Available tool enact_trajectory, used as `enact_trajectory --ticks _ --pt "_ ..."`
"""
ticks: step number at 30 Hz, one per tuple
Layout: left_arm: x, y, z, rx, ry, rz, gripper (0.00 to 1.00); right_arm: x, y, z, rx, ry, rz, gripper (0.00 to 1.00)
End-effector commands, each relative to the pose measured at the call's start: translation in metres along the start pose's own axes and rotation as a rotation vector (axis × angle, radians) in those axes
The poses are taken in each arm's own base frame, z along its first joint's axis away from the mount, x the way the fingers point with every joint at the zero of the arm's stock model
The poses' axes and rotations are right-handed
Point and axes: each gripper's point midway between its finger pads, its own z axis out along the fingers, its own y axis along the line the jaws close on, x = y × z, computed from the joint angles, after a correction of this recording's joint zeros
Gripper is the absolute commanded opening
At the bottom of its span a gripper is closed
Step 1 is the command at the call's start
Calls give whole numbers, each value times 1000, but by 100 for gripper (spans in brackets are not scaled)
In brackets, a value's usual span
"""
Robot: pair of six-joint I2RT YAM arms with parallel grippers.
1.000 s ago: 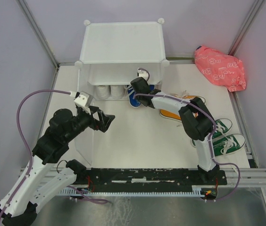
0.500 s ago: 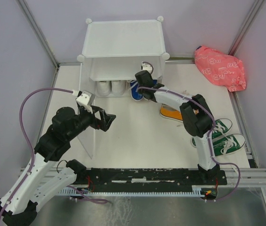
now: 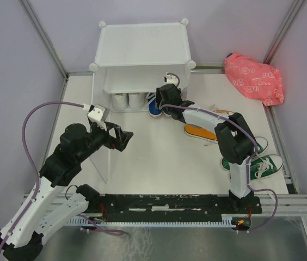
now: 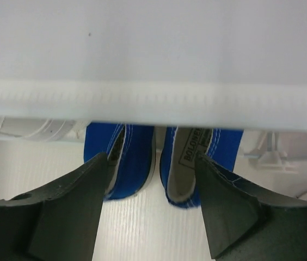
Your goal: Place and organize the shoes in the shoe cabinet
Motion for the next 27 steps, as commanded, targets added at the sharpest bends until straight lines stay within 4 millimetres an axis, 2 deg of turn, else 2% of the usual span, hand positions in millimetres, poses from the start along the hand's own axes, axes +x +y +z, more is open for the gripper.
enact_trajectory --ticks 1,4,7,10,12,15,23,25,27 --pt "-15 -2 -1 4 -46 -16 99 -38 23 -57 -62 -113 -24 72" --pt "-14 -2 1 3 -44 -15 99 -29 19 -76 -1 -119 -85 74" --pt "-13 -3 2 7 -43 -17 99 -17 10 -75 46 -85 -104 74" --pt "-14 -4 1 13 -45 -20 99 -9 -2 -67 126 -69 -113 69" --pt "-15 -4 0 11 -51 -20 99 -10 -12 -62 204 -74 -110 60" --pt "-17 -3 -2 7 -59 -19 99 -13 -26 -55 305 -108 -111 56" --pt "-13 -2 0 3 -45 -15 99 -6 -31 -16 273 -95 -68 52" --pt "-12 -1 1 1 -42 -15 99 -6 -33 -9 267 -100 -57 46" --pt "-13 -1 1 -4 -44 -12 99 -8 -39 -4 279 -112 -56 26"
